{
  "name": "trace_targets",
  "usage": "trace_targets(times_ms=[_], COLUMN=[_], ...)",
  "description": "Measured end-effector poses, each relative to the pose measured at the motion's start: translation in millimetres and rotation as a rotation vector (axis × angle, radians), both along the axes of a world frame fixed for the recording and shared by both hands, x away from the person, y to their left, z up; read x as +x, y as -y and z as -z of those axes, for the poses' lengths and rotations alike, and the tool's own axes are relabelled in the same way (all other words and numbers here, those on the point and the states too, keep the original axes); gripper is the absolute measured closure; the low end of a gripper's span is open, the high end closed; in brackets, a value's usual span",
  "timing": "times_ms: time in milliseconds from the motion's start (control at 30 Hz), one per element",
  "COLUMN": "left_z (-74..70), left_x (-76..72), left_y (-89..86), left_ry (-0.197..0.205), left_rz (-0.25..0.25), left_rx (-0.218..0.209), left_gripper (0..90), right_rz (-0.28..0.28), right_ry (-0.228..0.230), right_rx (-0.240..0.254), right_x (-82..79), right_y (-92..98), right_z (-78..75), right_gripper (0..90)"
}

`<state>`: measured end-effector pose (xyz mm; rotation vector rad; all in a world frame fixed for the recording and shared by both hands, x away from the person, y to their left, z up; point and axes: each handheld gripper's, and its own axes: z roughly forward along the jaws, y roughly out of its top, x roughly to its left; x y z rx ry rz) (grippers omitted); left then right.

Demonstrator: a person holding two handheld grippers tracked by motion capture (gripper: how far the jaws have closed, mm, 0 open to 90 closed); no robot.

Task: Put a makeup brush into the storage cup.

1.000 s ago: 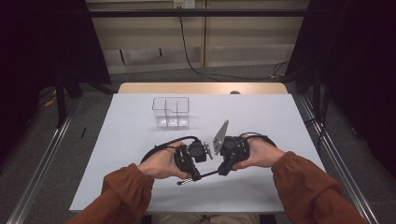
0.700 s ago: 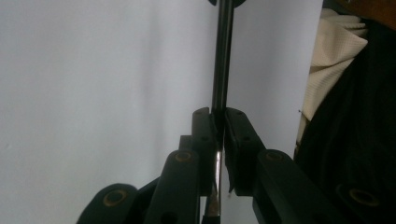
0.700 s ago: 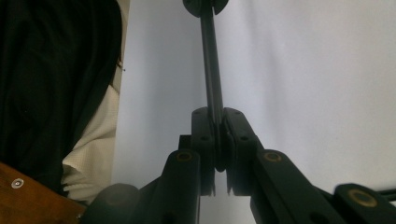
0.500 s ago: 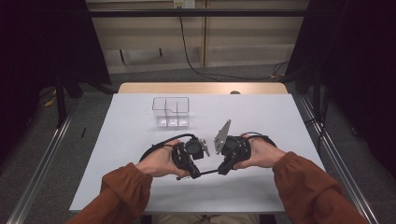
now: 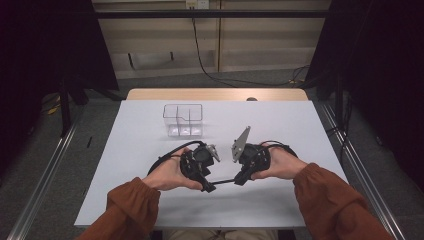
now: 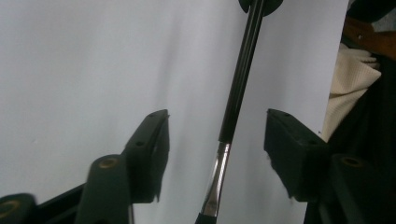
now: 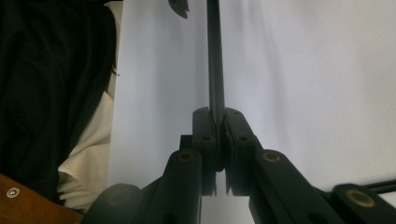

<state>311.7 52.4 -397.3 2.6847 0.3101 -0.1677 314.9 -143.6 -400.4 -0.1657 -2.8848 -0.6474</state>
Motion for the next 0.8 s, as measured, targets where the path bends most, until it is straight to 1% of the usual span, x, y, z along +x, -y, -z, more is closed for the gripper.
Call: trace_targets(times_ms=[33, 100, 133, 167, 200, 233, 267, 300, 333, 367, 467, 533, 567, 600, 700, 733, 767, 800], left_z=[-0.6, -1.2, -1.2, -0.4, 0.2, 1.1, 1.8, 1.9, 2.1, 2.0, 2.7, 4.0, 4.3, 4.8, 4.9, 4.1, 4.2, 4.4], left_x=[0.1, 1.0, 1.7, 1.8, 2.0, 2.2, 2.5, 3.0, 3.6, 3.8, 4.1, 4.0, 4.8, 4.7, 5.1, 6.3, 5.9, 5.1], left_y=[-1.0, -2.6, -4.1, -5.0, -6.0, -7.3, -8.9, -11.0, -13.1, -15.2, -21.6, -25.1, -27.3, -28.9, -34.1, -36.4, -38.0, -39.2], left_ry=[0.005, 0.013, 0.016, 0.012, 0.010, 0.018, 0.019, 0.015, 0.017, 0.015, 0.016, 0.020, 0.028, 0.026, 0.033, 0.043, 0.043, 0.046], left_rz=[-0.015, -0.037, -0.047, -0.054, -0.066, -0.072, -0.076, -0.086, -0.096, -0.107, -0.127, -0.137, -0.136, -0.156, -0.171, -0.159, -0.169, -0.188], left_rx=[-0.005, -0.010, -0.015, -0.019, -0.018, -0.015, -0.022, -0.032, -0.044, -0.055, -0.081, -0.084, -0.084, -0.099, -0.124, -0.114, -0.120, -0.129], left_gripper=[37.7, 28.9, 25.9, 21.2, 17.6, 15.3, 13.3, 12.4, 11.1, 9.2, 7.2, 6.9, 7.0, 7.2, 6.4, 6.3, 6.1, 6.1], right_rz=[0.000, 0.004, 0.006, 0.015, 0.012, 0.019, 0.025, 0.030, 0.031, 0.038, 0.060, 0.074, 0.087, 0.094, 0.110, 0.105, 0.116, 0.116], right_ry=[0.000, -0.001, -0.001, -0.002, 0.002, 0.004, 0.000, -0.007, 0.001, -0.008, -0.002, 0.007, 0.003, 0.008, 0.004, 0.003, 0.004, 0.004], right_rx=[0.000, 0.006, 0.005, 0.004, 0.007, 0.011, 0.009, 0.005, 0.008, 0.007, 0.002, 0.012, 0.016, 0.027, 0.031, 0.033, 0.031, 0.033], right_x=[0.0, 0.0, -0.2, -0.5, 0.0, -0.3, -0.4, -1.2, -1.3, -2.3, -2.8, -2.6, -3.0, -2.6, -3.6, -4.3, -5.8, -6.5], right_y=[0.0, 0.5, 0.6, 1.4, 2.3, 3.4, 5.1, 6.5, 8.1, 9.7, 15.7, 20.4, 22.6, 25.0, 31.0, 32.6, 34.0, 35.9], right_z=[0.0, 0.6, 0.6, 0.5, 0.6, 0.6, 0.3, 0.4, 0.8, 1.1, 2.5, 2.7, 2.2, 2.1, 1.2, 1.7, 1.9, 2.3], right_gripper=[84.6, 84.6, 84.6, 84.6, 84.6, 84.6, 84.6, 84.6, 84.6, 84.6, 84.6, 84.6, 84.6, 84.6, 84.6, 84.6, 84.6, 84.6])
